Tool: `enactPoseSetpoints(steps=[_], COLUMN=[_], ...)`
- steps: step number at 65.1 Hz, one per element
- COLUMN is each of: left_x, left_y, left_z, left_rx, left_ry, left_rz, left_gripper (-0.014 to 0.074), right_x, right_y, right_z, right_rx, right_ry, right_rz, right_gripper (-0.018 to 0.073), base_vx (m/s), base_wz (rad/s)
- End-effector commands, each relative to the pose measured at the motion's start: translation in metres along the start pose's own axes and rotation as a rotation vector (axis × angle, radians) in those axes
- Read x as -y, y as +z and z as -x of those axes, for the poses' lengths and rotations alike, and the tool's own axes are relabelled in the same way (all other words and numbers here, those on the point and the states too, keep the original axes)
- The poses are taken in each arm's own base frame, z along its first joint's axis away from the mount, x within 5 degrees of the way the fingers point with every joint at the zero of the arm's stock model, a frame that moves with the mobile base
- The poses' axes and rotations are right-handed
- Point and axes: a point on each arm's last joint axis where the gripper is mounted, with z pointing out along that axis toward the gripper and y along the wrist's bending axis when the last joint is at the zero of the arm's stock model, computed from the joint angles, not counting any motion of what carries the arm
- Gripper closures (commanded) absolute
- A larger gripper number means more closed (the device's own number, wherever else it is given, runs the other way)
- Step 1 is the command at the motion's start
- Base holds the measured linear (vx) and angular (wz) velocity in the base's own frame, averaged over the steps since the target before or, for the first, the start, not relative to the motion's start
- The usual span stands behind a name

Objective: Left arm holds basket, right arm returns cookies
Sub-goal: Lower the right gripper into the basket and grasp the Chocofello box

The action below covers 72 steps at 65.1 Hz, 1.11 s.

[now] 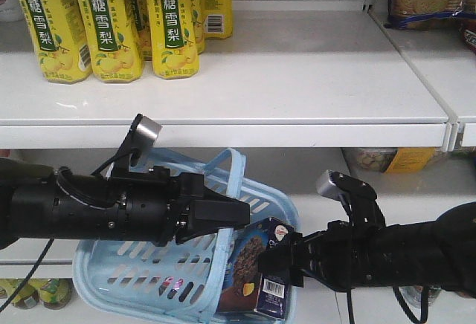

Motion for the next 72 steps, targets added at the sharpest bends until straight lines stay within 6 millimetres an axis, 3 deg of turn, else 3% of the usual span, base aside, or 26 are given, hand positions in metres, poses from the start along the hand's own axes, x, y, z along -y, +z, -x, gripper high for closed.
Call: enactPoseSetpoints(steps=[1, 30, 62, 72], left_x=[0.028, 0.028, 0.028, 0.028], left_y=[-0.008, -0.008, -0.008, -0.008], left_z=[0.009, 0.009, 0.009, 0.009], left_rx=[0.082, 0.082, 0.082, 0.082], left_ry=[-0.013, -0.013, -0.013, -0.013], left_rz=[-0.132, -0.132, -0.132, -0.132], left_gripper=[0.0599, 0.0599, 0.0599, 0.0599], right_x=[-0.010, -0.021, -0.016, -0.011], right_y=[-0.005, -0.006, -0.006, 0.003], right_z=[0.009, 0.011, 0.015, 0.013], right_rx=[0.045, 0.042, 0.088, 0.055], right_ry=[-0.005, 0.000, -0.012, 0.004], right_rz=[0.048, 0.154, 0.097, 0.087], right_gripper=[0.0028, 0.0029, 0.0029, 0.0029], base_vx=[0.00, 0.00, 0.00, 0.00], base_wz=[0.00, 0.00, 0.00, 0.00])
